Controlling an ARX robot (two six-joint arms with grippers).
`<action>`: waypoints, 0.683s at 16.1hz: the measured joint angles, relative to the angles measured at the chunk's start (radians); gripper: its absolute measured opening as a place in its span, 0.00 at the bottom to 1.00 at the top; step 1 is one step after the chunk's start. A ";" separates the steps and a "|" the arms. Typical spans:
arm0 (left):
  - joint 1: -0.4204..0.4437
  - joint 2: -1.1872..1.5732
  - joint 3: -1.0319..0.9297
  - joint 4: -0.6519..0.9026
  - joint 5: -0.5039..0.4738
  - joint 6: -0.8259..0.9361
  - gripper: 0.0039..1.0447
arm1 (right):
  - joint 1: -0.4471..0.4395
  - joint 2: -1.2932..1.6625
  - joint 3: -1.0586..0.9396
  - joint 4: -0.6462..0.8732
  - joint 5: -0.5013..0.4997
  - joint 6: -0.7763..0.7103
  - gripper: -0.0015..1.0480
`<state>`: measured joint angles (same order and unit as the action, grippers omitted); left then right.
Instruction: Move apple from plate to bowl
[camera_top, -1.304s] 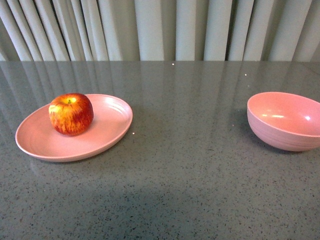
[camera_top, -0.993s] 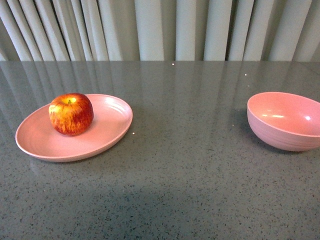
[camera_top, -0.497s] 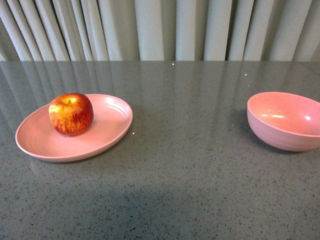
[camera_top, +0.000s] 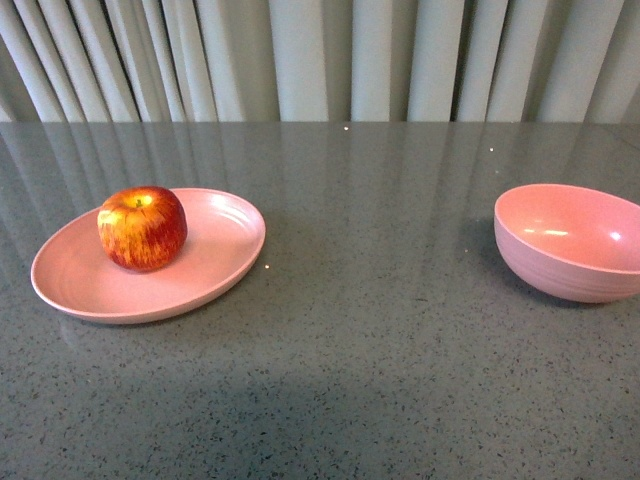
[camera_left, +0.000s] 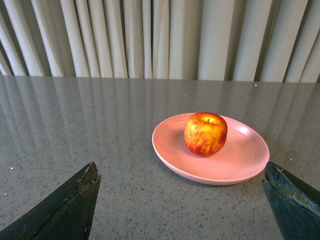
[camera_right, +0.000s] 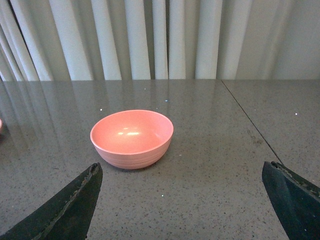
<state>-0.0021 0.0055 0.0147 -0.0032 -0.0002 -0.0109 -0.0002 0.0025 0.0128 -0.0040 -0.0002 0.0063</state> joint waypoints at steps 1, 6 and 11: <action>0.000 0.000 0.000 0.000 0.000 0.000 0.94 | 0.000 0.000 0.000 0.000 0.000 0.000 0.94; 0.000 0.000 0.000 0.000 0.000 0.000 0.94 | 0.049 0.135 0.050 0.105 0.030 0.098 0.94; 0.000 0.000 0.000 0.000 0.000 0.000 0.94 | 0.029 0.687 0.394 0.460 -0.035 0.060 0.94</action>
<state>-0.0021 0.0055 0.0147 -0.0032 -0.0002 -0.0109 0.0292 0.6899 0.4065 0.4561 -0.0353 0.0666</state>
